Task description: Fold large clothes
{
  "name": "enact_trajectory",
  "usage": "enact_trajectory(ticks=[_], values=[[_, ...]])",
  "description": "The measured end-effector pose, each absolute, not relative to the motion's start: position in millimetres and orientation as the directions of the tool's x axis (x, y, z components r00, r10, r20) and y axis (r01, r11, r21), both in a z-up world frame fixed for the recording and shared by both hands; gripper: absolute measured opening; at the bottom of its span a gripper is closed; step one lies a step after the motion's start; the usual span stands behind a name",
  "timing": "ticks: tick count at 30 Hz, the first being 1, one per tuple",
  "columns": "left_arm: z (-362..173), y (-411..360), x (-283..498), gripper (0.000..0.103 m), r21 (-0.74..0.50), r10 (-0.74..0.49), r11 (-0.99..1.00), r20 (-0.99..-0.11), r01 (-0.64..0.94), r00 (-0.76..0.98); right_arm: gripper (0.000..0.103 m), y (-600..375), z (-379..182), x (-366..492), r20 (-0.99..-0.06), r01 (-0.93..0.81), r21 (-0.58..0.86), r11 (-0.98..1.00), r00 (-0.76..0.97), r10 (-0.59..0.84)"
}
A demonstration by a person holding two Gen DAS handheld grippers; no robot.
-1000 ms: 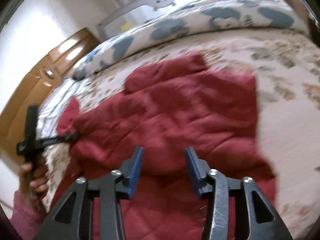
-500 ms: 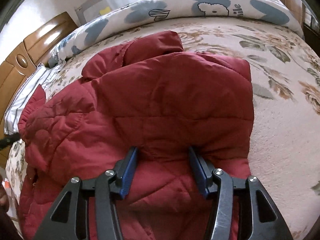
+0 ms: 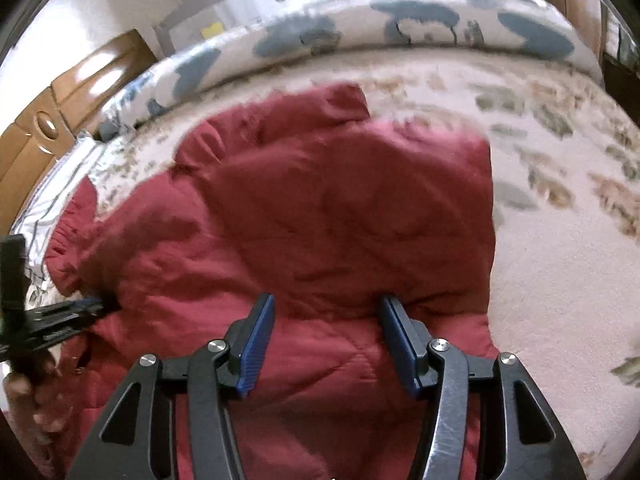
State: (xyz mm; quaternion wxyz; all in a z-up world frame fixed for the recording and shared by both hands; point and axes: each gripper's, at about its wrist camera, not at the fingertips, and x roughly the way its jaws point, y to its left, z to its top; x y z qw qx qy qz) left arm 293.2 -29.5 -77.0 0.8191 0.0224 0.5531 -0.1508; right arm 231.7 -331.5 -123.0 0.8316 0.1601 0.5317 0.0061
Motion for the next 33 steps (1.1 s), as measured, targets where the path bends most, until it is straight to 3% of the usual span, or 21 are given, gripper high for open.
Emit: enact_trajectory(ticks=[2,6,13,33], values=[[-78,-30,291,0.017,-0.122,-0.215,0.954,-0.913,0.273,0.345,0.062,-323,-123,237,-0.887,0.133,0.265,0.955,0.423,0.187],[-80,-27,287,0.017,-0.131,-0.224,0.954,-0.91,0.27,0.349,0.063,-311,-155,242,-0.934,0.121,0.195,0.973,0.327,0.146],[-81,-25,285,0.017,-0.138,-0.233,0.953,-0.905,0.271,0.357,0.064,-313,-166,238,-0.927,0.124,0.183,0.975,0.352,0.129],[-40,51,264,0.022,-0.173,-0.207,0.978,-0.887,0.119,0.414,0.066,-316,-115,208,-0.89,0.149,0.298,0.943,0.402,0.218]])
